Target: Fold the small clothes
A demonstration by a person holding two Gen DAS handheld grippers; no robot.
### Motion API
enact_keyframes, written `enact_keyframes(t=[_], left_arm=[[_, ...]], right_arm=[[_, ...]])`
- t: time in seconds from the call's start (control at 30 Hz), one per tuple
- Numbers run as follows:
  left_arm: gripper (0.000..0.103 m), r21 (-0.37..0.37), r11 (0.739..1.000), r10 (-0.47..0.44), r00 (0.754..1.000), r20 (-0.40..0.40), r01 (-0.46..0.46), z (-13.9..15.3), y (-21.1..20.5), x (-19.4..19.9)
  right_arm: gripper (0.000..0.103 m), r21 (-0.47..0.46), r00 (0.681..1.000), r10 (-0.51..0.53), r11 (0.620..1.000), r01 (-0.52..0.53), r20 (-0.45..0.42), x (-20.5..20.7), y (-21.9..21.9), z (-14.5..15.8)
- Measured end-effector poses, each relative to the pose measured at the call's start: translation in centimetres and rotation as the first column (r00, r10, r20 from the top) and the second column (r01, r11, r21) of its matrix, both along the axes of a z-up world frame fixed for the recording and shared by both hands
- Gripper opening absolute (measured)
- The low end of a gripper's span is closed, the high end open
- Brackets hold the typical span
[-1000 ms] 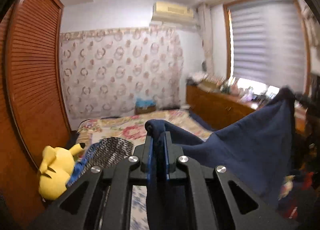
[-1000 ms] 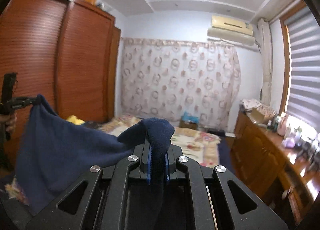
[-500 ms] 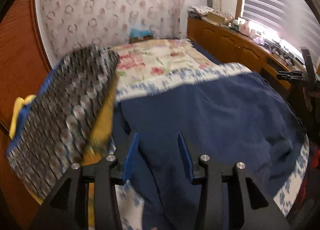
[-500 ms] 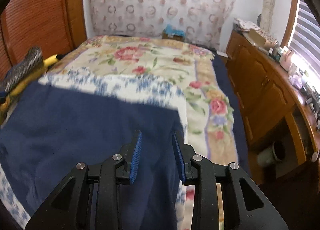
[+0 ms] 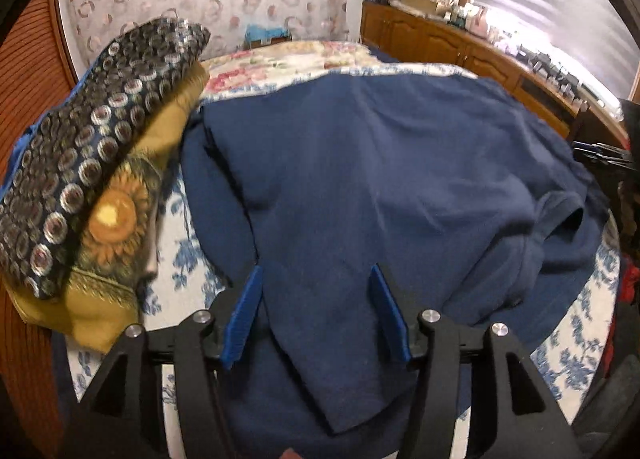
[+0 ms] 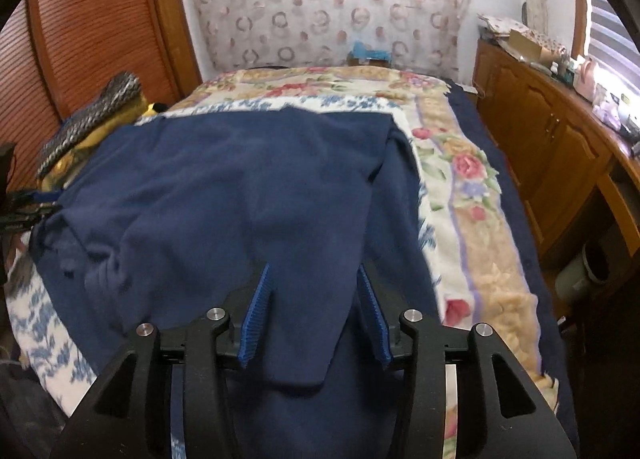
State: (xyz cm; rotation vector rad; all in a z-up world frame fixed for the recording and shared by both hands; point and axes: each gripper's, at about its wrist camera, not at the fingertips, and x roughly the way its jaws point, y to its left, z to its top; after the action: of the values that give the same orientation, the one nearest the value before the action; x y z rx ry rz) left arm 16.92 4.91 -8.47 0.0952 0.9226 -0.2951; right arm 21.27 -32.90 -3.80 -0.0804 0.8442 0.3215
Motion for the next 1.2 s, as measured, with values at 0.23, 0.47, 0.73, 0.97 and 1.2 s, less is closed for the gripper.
enact_keyframes(t=[0.23, 0.47, 0.73, 0.97, 1.2], left_arm=[[0.059, -0.014, 1.0, 0.021, 0.998, 0.053, -0.02, -1.2, -0.2, -0.7], [0.06, -0.012, 1.0, 0.024, 0.998, 0.055, -0.023, -1.5, 0.0, -0.9], [0.06, -0.009, 1.0, 0.024, 0.998, 0.055, -0.023, -1.4, 0.2, -0.8], [0.06, -0.112, 0.992, 0.068, 0.995, 0.069, -0.06, -0.4, 1.5, -2.4], [0.051, -0.169, 0.983, 0.083, 0.992, 0.096, -0.065, 0.4, 2.3, -5.6]], right_arm=[[0.046, 0.027, 0.999, -0.027, 0.999, 0.027, -0.018, -2.1, -0.8, -0.7], [0.046, 0.039, 0.998, -0.046, 0.998, 0.048, -0.046, -2.8, -1.1, -2.0], [0.047, 0.01, 0.996, -0.084, 0.996, 0.084, 0.037, -3.8, -0.8, -2.9], [0.047, 0.01, 0.992, -0.082, 0.997, 0.081, 0.099, -4.6, -1.0, -3.5], [0.047, 0.011, 0.991, -0.08, 0.997, 0.079, 0.104, -4.5, -1.1, -3.4]])
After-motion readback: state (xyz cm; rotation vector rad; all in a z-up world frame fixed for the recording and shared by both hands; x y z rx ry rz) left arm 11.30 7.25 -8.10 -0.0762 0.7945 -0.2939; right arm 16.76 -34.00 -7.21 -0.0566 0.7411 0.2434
